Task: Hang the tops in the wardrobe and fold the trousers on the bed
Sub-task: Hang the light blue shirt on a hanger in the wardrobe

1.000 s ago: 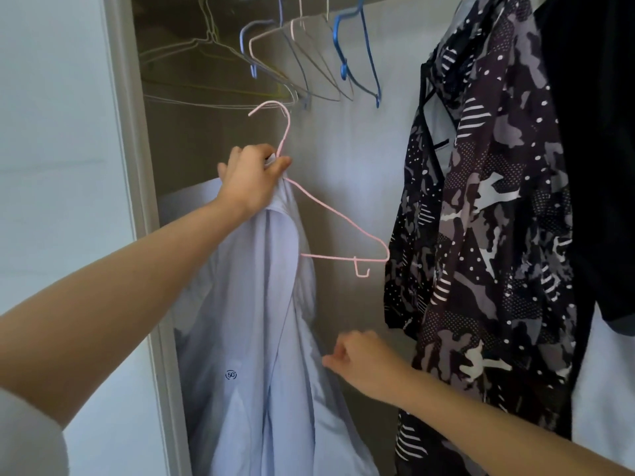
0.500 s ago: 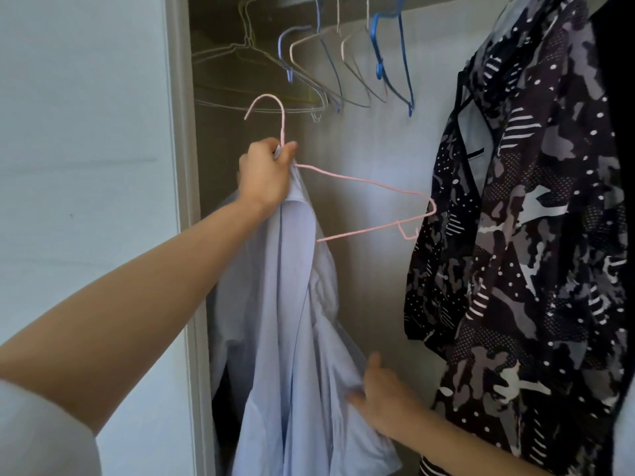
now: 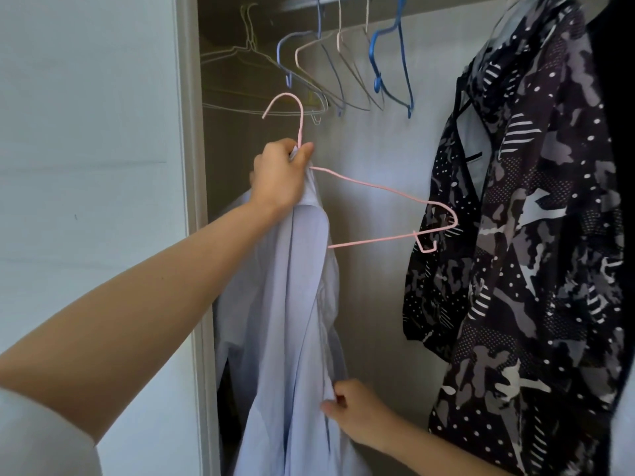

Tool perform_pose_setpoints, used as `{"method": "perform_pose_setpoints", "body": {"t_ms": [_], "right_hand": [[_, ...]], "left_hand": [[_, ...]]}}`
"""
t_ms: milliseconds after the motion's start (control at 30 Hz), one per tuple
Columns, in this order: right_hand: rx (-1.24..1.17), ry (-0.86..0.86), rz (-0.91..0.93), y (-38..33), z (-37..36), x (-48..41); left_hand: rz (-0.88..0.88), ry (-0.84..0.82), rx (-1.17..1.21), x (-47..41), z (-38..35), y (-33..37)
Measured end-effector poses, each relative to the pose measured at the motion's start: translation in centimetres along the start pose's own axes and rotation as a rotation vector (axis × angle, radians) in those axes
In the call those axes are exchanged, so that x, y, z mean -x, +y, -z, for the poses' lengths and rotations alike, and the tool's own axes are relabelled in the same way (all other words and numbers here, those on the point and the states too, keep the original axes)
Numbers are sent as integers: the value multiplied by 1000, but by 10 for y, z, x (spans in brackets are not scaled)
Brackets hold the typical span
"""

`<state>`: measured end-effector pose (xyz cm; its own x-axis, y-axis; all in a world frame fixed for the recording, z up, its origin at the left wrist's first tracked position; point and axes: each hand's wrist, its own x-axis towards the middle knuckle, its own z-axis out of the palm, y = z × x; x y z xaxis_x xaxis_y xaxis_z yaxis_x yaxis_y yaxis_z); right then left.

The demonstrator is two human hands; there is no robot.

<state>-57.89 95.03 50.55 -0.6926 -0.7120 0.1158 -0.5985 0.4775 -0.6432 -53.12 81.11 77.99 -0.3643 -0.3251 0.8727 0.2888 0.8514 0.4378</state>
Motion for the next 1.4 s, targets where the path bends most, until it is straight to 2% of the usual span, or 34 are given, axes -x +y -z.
{"method": "perform_pose_setpoints", "body": {"t_ms": [100, 200, 333, 467, 600, 700, 867, 967, 1133, 1233, 1300, 1400], "right_hand": [[-99, 61, -62, 8, 11, -6], [-222, 211, -51, 8, 35, -10], [-205, 413, 108, -14, 85, -15], [-196, 531, 249, -42, 136, -12], [-254, 510, 325, -63, 184, -2], [-87, 480, 295, -80, 221, 3], [-113, 513, 234, -94, 267, 19], [-59, 569, 205, -104, 282, 27], [82, 770, 184, -135, 300, 45], [248, 881, 168, -151, 300, 63], [303, 822, 222, -157, 287, 75], [413, 621, 220, -155, 264, 93]], "left_hand": [[-23, -5, 11, 3, 5, 3], [-52, 4, -5, 3, 13, 6], [-113, -20, -16, 6, 20, 8], [-118, -3, -18, 9, 21, 9], [-60, -2, 77, 7, 25, 7], [-79, 27, 85, 7, 27, 6], [-81, 52, 87, 5, 28, 4], [-114, 46, -47, 9, 22, 4], [-342, 80, -335, 21, 4, 5], [-333, 146, -424, 19, -3, 7], [-283, 174, -460, 15, -7, 9], [-258, 201, -481, 7, -8, 10]]}}
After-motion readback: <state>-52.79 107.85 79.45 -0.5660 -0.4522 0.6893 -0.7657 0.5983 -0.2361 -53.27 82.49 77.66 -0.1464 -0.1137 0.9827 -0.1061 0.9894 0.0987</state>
